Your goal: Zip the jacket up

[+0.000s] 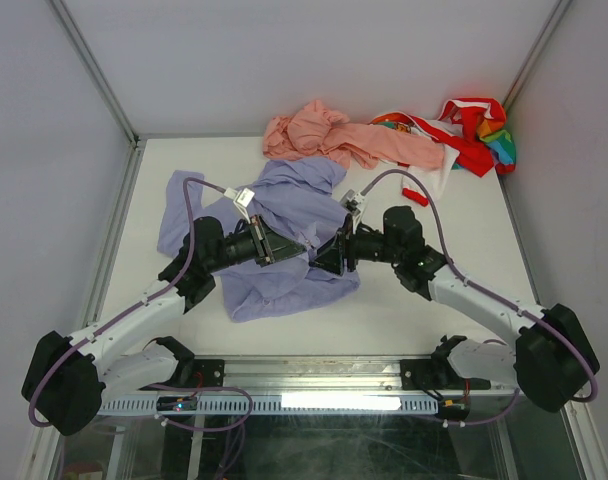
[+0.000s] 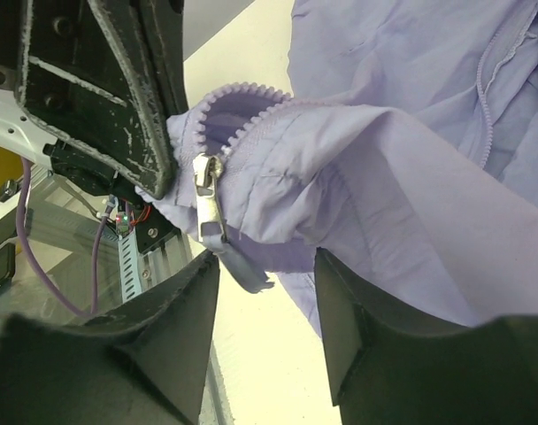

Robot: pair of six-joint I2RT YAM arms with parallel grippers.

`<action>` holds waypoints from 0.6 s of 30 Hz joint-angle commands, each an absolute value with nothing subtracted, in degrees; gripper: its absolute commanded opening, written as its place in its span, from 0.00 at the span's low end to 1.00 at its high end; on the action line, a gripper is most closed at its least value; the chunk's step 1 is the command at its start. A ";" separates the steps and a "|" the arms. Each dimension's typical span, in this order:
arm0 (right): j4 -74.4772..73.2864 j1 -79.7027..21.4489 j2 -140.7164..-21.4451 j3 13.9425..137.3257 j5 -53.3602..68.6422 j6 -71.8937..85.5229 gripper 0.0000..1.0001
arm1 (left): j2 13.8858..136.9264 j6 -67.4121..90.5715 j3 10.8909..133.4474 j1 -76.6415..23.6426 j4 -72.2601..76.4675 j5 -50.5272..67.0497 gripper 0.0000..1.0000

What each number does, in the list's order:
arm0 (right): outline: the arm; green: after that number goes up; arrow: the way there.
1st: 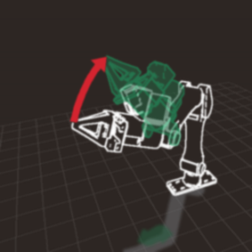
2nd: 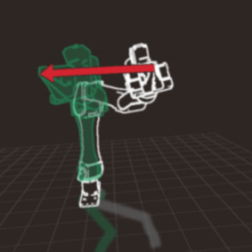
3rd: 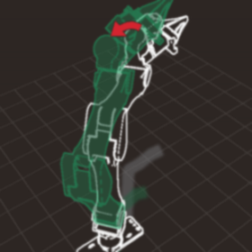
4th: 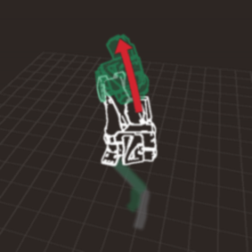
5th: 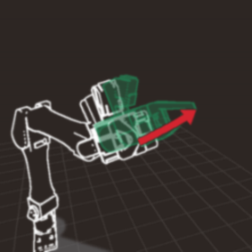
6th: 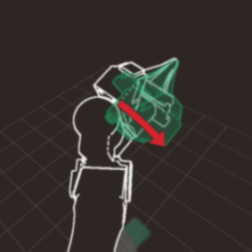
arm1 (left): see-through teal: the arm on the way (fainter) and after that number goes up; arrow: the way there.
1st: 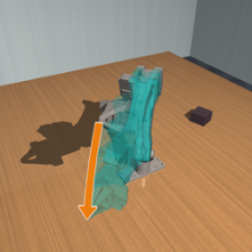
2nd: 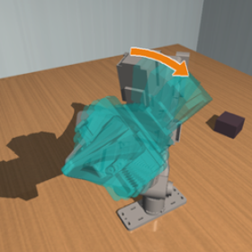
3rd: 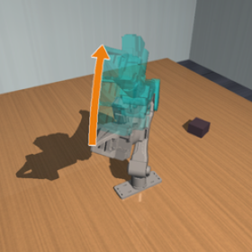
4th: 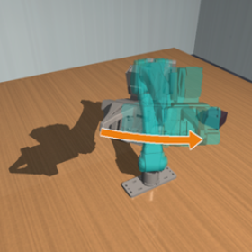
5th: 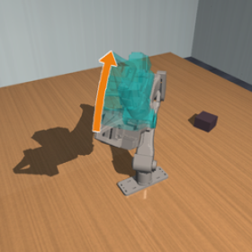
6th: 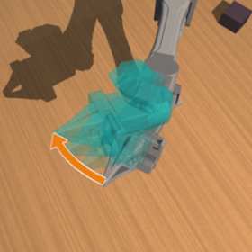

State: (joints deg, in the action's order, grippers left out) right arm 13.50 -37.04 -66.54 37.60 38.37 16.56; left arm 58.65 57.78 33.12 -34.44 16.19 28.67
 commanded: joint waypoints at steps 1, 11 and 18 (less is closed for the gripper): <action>20.43 -37.50 -67.52 38.25 38.96 16.39 0.46 | 58.49 58.49 35.85 -34.45 18.68 29.62 0.00; 4.77 -37.44 -62.65 44.47 41.15 13.18 0.00 | 58.19 51.63 36.71 -34.42 9.33 26.92 0.00; -7.15 -37.50 -67.32 55.82 42.98 11.94 0.00 | 57.83 44.74 37.72 -34.58 2.74 25.87 0.00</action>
